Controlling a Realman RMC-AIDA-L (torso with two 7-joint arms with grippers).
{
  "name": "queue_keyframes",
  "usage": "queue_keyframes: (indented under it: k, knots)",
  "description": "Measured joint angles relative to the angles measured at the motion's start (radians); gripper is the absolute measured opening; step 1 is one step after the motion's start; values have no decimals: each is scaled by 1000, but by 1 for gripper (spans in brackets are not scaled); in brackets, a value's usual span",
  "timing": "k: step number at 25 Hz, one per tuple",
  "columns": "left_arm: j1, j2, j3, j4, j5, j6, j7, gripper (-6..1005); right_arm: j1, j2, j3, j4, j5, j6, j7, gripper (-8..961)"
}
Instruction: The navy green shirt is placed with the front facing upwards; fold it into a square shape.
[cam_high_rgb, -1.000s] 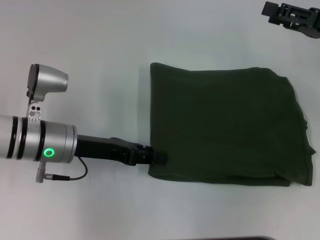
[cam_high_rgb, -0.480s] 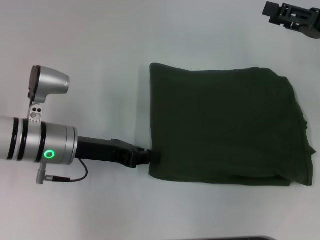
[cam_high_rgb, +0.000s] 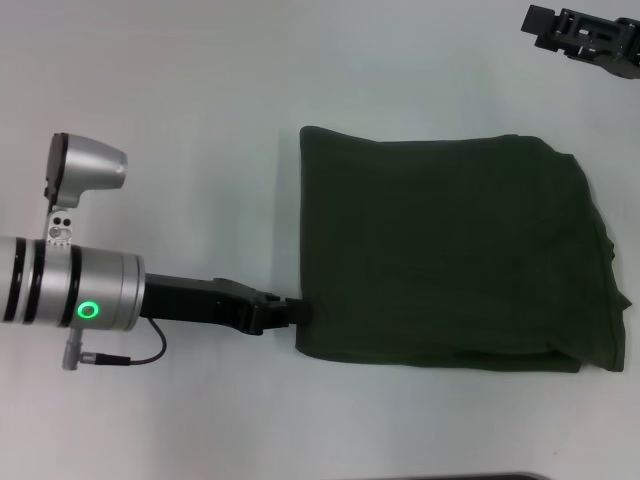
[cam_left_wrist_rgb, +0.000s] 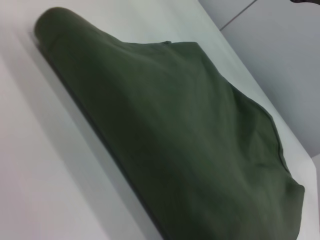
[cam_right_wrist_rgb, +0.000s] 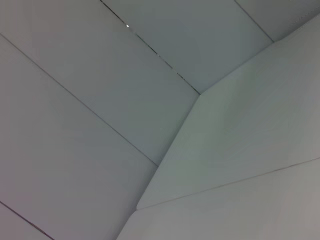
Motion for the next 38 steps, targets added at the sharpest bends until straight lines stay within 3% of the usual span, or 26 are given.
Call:
queue_keyframes:
  k: [20,28,33,38]
  knots:
    - [24,30,-97,18,10,66,-49,127,-9,2,0,0,0,0,1,781]
    - [23,27,-89,25,36,58,-72,362,-8,-2,0,0,0,-3,6,781]
    - [15,21,-79,21,37,56,-74,602,-5,-3,0,0,0,-3,7,781]
    - [-1,12,-70,-2,38,43,-72,769,-3,-4,0,0,0,-3,7,780]
